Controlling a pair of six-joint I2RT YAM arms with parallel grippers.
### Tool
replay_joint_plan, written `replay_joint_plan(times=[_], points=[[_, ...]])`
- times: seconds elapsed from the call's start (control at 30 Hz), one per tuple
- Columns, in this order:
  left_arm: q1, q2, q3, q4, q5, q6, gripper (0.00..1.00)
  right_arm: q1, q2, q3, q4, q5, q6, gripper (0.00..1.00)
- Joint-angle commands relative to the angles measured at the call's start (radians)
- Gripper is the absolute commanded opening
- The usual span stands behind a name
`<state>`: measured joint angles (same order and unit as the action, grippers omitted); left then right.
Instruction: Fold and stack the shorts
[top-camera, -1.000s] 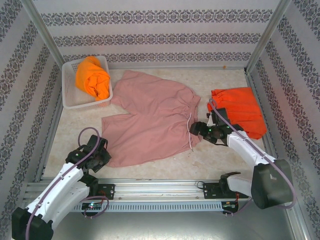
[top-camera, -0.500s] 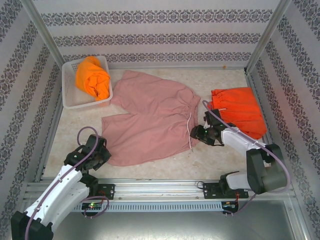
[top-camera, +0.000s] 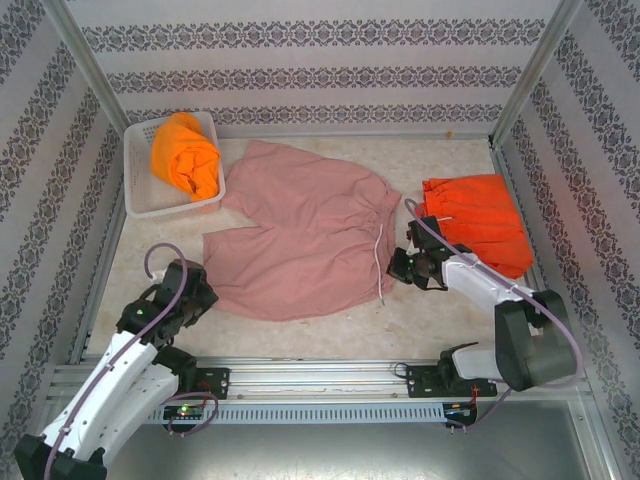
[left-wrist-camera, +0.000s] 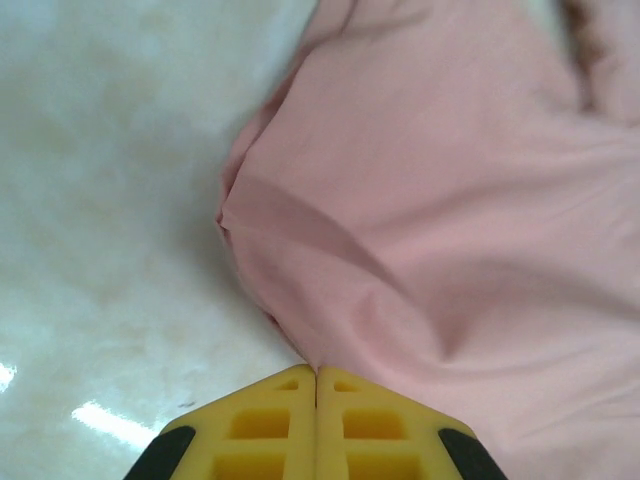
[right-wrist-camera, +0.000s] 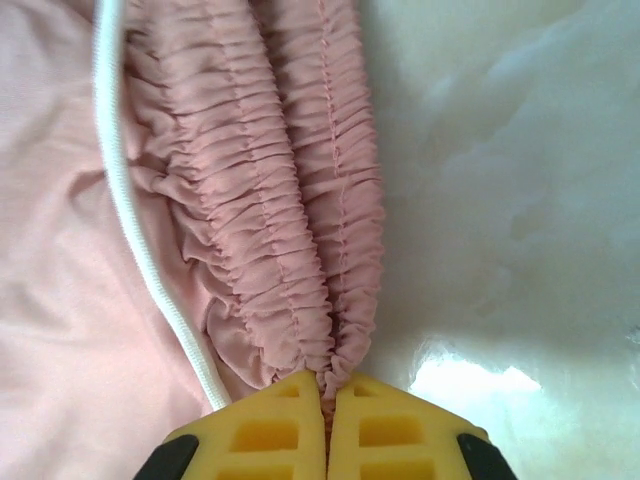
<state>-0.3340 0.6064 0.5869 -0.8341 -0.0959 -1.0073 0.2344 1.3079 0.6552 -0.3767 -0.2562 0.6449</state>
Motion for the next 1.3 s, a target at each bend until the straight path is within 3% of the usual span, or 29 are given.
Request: replay_joint_plan(times=[0.0, 0.37, 0.73, 1.1, 1.27], points=[[-0.010, -0.011, 0.120, -0.079, -0.092, 0.082, 0.00, -0.036, -0.100, 0.044, -0.048, -0.018, -0.013, 0.00], [-0.010, 0.041, 0.510, -0.147, -0.138, 0.179, 0.00, -0.107, -0.379, 0.111, -0.186, -0.068, -0.027, 0.00], [-0.011, 0.175, 0.840, -0.151, -0.078, 0.276, 0.00, -0.113, -0.452, 0.172, -0.224, -0.153, 0.036, 0.00], [-0.009, 0.340, 0.833, -0.013, -0.054, 0.347, 0.00, -0.131, -0.376, 0.118, -0.183, -0.158, 0.100, 0.00], [-0.008, 0.425, 0.811, 0.065, -0.124, 0.387, 0.00, -0.166, -0.301, 0.128, -0.153, -0.157, 0.097, 0.00]])
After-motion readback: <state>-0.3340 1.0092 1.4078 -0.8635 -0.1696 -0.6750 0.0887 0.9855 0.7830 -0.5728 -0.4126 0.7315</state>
